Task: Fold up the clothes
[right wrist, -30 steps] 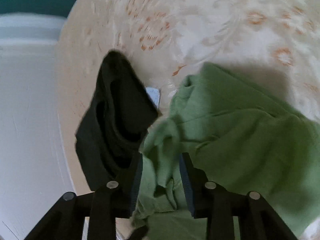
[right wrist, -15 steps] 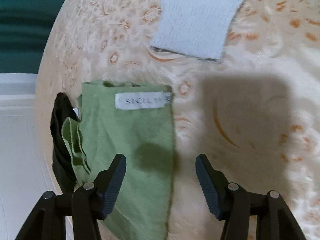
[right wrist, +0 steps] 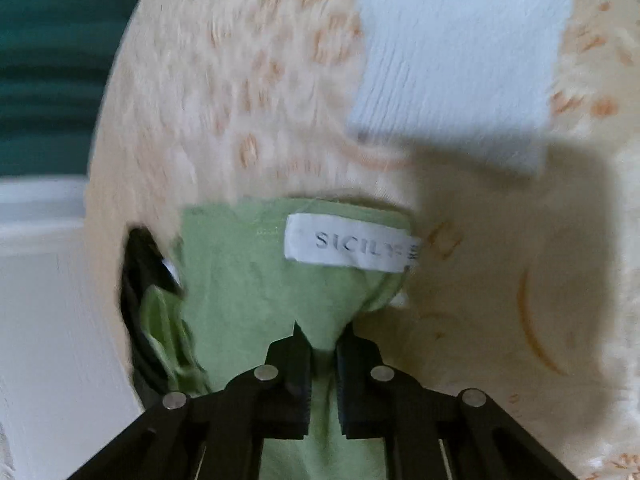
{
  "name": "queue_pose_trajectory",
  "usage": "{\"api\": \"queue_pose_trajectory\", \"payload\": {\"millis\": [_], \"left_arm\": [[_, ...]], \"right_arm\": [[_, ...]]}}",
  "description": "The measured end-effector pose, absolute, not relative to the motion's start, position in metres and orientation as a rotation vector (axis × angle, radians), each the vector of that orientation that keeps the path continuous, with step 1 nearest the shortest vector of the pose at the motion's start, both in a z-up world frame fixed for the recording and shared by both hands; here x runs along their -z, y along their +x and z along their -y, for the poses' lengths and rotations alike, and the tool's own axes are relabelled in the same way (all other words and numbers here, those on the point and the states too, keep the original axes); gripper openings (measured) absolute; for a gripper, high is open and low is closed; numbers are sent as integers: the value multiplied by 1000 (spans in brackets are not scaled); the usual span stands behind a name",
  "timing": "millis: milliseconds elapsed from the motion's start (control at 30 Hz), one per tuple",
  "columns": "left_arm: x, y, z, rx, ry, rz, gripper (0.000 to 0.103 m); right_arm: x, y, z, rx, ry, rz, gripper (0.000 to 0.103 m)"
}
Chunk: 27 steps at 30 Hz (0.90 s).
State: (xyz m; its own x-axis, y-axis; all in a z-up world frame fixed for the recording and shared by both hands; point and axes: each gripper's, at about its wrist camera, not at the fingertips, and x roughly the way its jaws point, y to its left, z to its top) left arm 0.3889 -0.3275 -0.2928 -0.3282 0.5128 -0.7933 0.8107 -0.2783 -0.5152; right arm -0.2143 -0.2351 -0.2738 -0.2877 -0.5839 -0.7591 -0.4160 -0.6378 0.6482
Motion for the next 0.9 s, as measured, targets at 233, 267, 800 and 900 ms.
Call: {"api": "queue_pose_trajectory", "payload": {"millis": [233, 267, 800, 900], "left_arm": [[279, 385, 322, 1674, 1714, -1639, 22], [276, 385, 323, 1665, 1734, -1641, 31], [286, 382, 427, 1517, 1437, -1755, 74], [292, 389, 422, 1459, 1412, -1814, 78]], "right_arm": [[285, -176, 220, 2021, 1880, 1281, 50], [282, -165, 215, 2020, 1868, 1330, 58], [316, -57, 328, 1566, 1902, 1554, 13], [294, -59, 321, 1576, 1805, 1630, 11]]}}
